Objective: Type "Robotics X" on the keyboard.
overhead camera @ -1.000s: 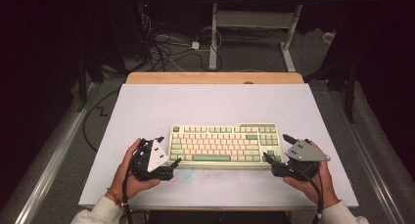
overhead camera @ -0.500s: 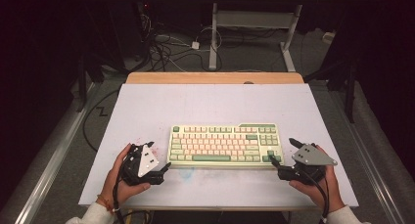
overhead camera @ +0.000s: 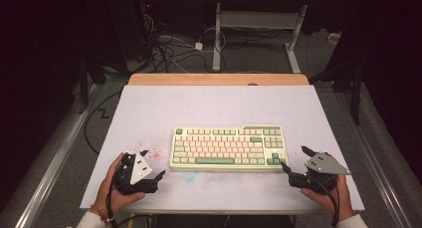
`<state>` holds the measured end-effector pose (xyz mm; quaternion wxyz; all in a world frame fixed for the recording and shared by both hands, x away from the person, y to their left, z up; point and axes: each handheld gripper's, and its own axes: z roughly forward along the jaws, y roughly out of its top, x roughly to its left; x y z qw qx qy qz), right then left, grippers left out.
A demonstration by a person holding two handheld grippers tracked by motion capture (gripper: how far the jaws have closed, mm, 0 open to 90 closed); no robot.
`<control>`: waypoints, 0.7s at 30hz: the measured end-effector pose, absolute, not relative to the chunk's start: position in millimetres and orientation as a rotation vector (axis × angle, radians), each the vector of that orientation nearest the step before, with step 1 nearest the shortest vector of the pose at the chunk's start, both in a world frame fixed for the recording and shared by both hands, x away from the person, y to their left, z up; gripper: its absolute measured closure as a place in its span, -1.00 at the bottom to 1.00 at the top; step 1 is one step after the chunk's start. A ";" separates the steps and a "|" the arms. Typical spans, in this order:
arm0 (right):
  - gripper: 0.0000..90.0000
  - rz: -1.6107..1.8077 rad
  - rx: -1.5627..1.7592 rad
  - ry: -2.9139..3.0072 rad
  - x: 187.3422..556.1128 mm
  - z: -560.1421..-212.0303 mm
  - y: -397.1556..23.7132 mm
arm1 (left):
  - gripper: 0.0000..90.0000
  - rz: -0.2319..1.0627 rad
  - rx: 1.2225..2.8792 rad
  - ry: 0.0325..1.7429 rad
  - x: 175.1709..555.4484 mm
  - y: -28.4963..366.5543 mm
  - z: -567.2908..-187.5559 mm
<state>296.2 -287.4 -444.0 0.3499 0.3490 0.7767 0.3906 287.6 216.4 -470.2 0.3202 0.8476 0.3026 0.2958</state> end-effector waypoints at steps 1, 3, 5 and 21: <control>-0.58 1.014 0.910 2.005 295.1 -445.2 -288.9 | -0.66 0.775 2.232 0.799 287.2 217.2 -471.1; -0.58 1.005 0.916 2.004 294.1 -446.8 -290.5 | -0.66 0.767 2.233 0.803 286.3 218.3 -472.3; -0.57 1.009 0.934 1.989 291.9 -448.8 -292.0 | -0.66 0.761 2.222 0.809 285.9 218.3 -472.3; -0.57 1.017 0.914 1.965 282.9 -444.9 -291.7 | -0.66 0.750 2.203 0.802 282.9 218.0 -473.8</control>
